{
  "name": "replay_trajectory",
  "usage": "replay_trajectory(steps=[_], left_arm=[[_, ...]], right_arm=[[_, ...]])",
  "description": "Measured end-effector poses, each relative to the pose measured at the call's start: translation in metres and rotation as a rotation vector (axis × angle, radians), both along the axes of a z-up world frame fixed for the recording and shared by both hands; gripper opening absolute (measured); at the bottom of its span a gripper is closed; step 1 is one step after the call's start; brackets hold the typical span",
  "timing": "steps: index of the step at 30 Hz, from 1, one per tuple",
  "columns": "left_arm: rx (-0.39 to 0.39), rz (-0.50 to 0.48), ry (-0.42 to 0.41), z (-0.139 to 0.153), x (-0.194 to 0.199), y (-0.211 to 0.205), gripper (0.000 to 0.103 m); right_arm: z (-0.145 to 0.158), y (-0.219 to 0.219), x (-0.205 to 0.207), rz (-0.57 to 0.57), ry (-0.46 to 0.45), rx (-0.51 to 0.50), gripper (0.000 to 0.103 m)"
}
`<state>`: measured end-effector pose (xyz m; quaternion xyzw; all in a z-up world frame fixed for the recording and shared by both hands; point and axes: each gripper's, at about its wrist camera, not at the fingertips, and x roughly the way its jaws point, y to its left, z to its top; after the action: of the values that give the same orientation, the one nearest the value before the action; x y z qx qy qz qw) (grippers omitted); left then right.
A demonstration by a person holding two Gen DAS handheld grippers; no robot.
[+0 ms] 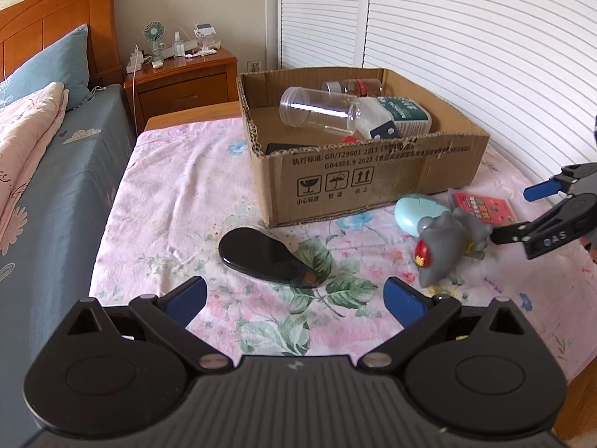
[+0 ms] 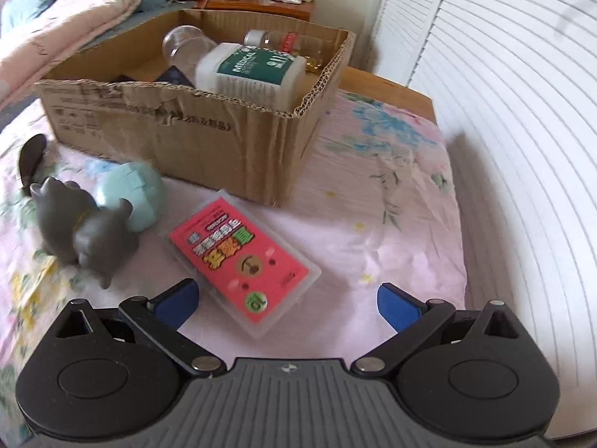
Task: Organize rigid objects
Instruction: 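Move the left tool to the black oval case while the right tool approaches the red card case, then grasp the black oval case with the left tool while the right tool grasps the red card case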
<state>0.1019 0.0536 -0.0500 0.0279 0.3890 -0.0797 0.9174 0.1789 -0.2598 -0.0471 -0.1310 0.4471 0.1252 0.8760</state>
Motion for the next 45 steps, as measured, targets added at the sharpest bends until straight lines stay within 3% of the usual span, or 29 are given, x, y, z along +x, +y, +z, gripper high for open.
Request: replay_trajectory(steps=[3,5,14,23,30,35,40,45], left_arm=[[0.006,-0.007,0.013,-0.004,0.004,-0.001,0.100],[0.012,-0.007,0.021,-0.006,0.007,-0.001,0.100],[0.005,0.015,0.045,-0.012,0.015,0.003,0.100],[0.016,-0.005,0.027,-0.011,0.013,0.004,0.100],[0.008,-0.013,0.014,-0.009,0.011,0.005,0.100],[0.020,-0.011,0.014,-0.010,0.011,0.010,0.100],[0.047,-0.069,0.022,-0.018,0.019,0.013,0.100],[0.105,-0.147,0.064,-0.036,0.038,0.015,0.101]], right_arm=[[-0.003,-0.002,0.000,0.063,0.059,0.080,0.103],[-0.005,0.001,-0.001,0.077,0.048,0.085,0.103],[-0.012,0.006,-0.005,-0.024,-0.032,0.114,0.103],[-0.005,-0.019,0.005,-0.221,0.025,0.083,0.103],[0.001,0.007,0.013,-0.257,-0.021,0.164,0.103],[-0.009,0.022,0.024,-0.278,-0.028,0.095,0.103],[-0.009,-0.002,0.011,-0.299,-0.030,0.107,0.103],[-0.010,0.002,0.001,-0.304,-0.060,0.103,0.103]])
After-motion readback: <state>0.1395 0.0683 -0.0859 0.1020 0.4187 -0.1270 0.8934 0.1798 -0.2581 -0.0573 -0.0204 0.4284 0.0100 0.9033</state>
